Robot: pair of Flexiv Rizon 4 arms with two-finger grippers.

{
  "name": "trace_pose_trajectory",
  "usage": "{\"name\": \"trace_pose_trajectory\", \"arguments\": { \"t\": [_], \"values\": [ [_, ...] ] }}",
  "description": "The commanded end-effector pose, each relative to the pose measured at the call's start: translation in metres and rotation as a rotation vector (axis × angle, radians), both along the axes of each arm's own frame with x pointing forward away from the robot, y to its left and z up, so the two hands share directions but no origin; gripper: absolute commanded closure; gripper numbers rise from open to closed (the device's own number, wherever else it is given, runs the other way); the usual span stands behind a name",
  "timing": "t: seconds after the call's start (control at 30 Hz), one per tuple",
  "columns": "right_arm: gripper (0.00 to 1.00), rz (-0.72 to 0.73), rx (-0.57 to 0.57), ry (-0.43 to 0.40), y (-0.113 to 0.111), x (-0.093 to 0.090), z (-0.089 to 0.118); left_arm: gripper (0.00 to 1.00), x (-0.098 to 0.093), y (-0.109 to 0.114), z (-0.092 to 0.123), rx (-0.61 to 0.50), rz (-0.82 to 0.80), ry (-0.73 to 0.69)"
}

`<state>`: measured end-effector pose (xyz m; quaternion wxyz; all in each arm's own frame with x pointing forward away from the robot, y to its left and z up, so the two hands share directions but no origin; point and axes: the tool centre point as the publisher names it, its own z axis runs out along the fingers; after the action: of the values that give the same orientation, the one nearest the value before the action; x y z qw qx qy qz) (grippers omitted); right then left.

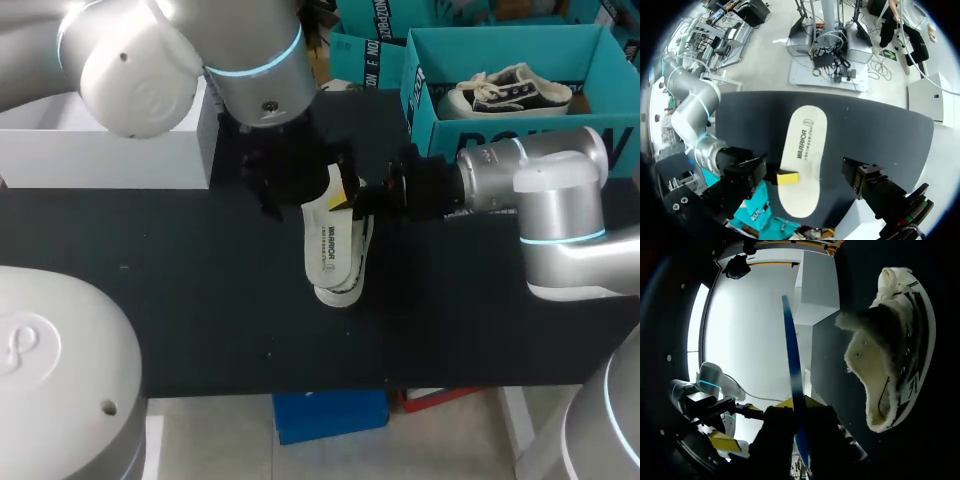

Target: Take the shoe out of the shoebox, open the shoe tongue, remove and reinsert the insole, then place the shoe into the shoebox

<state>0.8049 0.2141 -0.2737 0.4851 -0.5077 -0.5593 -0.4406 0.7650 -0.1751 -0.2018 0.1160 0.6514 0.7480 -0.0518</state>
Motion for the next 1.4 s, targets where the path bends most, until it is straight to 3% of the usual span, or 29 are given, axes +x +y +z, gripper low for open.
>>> {"name": "trace_pose_trajectory", "arguments": {
  "t": [0.03, 0.23, 0.93, 1.23, 1.4],
  "values": [
    [1.0, 0.001, -0.002, 0.001, 0.001, 0.001, -0.001, 0.0, 0.014, -0.01, -0.001, 0.028, -0.001, 0.006],
    [1.0, 0.001, -0.002, 0.001, 0.001, 0.001, -0.001, 0.0, 0.032, -0.01, -0.002, 0.041, 0.002, 0.009],
    [1.0, 0.001, -0.002, 0.001, 0.001, 0.001, -0.001, 0.0, 0.132, -0.007, -0.013, 0.049, 0.022, 0.017],
    [1.0, 0.001, -0.002, 0.001, 0.001, 0.001, -0.001, 0.0, 0.143, -0.011, -0.017, 0.059, 0.025, 0.015],
    [1.0, 0.001, -0.002, 0.001, 0.001, 0.001, -0.001, 0.0, 0.136, -0.011, -0.016, 0.063, 0.025, 0.014]
  ]
}}
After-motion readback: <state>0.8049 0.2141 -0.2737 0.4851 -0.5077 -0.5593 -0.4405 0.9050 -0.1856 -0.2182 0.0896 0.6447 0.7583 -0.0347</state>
